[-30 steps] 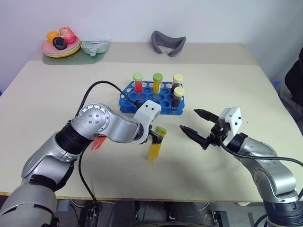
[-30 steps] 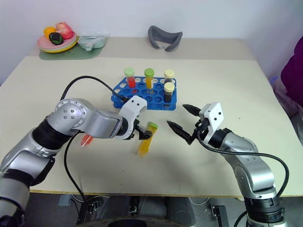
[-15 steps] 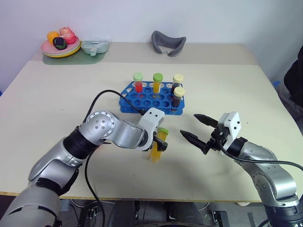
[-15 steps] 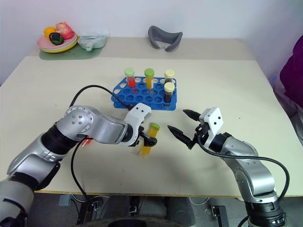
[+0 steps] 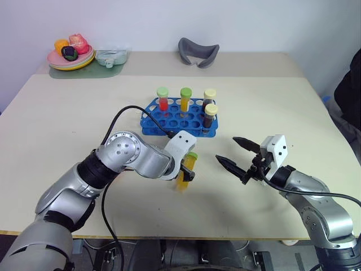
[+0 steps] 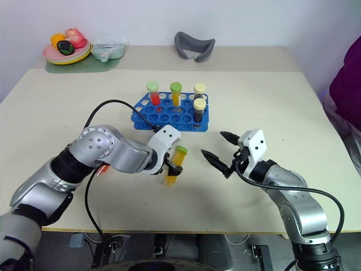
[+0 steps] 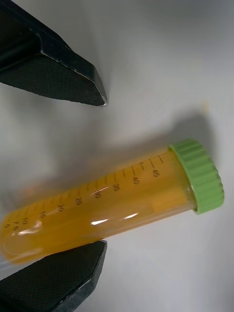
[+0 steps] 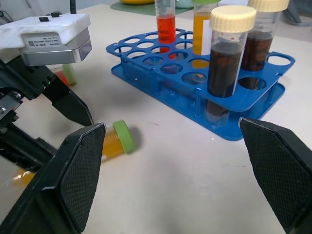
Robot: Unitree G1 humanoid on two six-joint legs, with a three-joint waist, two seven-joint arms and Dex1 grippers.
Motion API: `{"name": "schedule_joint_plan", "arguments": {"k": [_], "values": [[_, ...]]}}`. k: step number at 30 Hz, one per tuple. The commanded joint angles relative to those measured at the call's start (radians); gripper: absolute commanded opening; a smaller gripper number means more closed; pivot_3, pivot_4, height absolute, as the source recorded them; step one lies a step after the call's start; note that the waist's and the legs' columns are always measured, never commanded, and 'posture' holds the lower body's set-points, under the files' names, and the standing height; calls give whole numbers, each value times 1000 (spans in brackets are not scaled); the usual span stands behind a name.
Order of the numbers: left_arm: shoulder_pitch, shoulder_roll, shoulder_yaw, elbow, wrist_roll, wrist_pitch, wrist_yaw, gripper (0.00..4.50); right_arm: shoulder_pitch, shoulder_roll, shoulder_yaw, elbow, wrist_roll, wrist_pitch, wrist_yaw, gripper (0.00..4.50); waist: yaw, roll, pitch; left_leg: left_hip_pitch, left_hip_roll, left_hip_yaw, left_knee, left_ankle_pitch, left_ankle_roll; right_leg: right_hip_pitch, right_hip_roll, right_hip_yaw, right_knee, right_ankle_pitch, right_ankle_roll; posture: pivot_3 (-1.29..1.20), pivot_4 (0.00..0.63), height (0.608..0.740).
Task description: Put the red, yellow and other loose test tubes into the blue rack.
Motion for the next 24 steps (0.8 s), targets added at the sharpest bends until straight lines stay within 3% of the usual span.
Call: {"name": "schedule_joint_plan", "arguments": {"k": [1,9,22,24], "values": [[9,35,23,54,104,47,4,4500,-16,8,-21,-29,0,-27,-5,4458,0,0,0,0,0,0,0,0,0,0,0,0,0,0,0,0,150,735],[17,27,104,68,278,150,-83,4500,-21,10,-20,-27,0,-29,-9,4458,0,0,0,0,0,0,0,0,0,0,0,0,0,0,0,0,150,735],[95,-54,278,28,397,291,-120,4500,-35,13,-5,-16,0,-25,1,4458,0,0,0,0,0,0,-1,0,0,0,0,0,0,0,0,0,150,735],[97,-53,282,19,407,297,-114,3969,-40,13,-3,-15,1,-22,4,4500,-1,0,0,0,0,0,-1,0,0,0,0,0,0,0,0,0,150,735]]}}
